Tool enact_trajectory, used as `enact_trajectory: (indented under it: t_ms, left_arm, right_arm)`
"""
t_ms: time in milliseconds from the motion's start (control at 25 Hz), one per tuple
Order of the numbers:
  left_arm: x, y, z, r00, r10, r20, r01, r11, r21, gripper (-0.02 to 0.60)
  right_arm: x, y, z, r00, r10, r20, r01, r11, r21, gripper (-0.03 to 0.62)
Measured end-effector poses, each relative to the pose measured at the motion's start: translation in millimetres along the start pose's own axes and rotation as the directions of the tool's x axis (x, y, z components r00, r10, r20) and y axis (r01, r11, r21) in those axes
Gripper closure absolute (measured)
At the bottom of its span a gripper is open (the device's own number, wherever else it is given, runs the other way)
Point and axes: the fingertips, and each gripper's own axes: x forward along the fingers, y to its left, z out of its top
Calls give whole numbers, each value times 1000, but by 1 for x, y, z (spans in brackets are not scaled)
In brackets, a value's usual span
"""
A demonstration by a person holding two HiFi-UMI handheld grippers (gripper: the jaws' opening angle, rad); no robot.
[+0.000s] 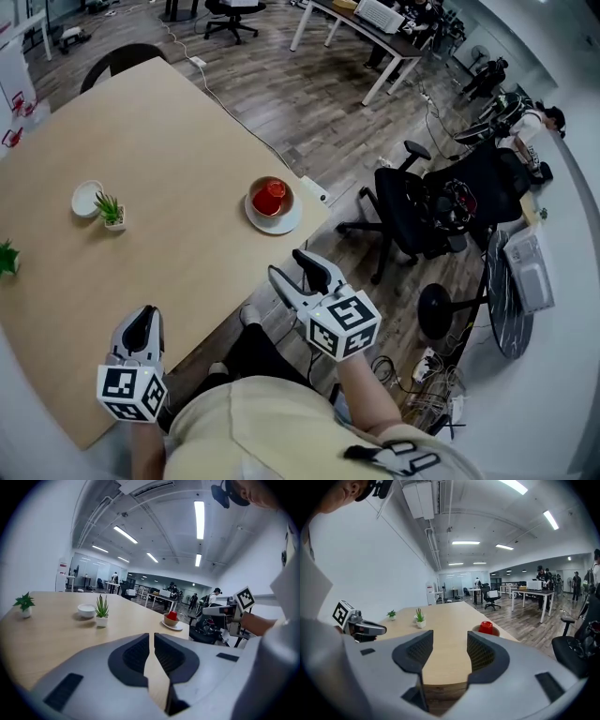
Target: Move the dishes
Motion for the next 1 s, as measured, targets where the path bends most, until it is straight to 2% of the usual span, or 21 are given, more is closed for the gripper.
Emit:
enact_trajectory:
  t_ms: [400,720,1000]
  left_arm:
    - [64,12,31,993,115,19,-114,992,-49,560]
    - [98,19,44,980,198,11,-196,977,-83,558]
    - [110,28,46,962,273,-6,-272,955,-116,539]
  right_arm:
    - [68,-82,16,998,18,-61,-21,999,-37,365]
    - [117,-123,17,991,37,-131,-51,993,-106,342]
    - [147,-135,9,977,92,-194,-119,984,-130,332]
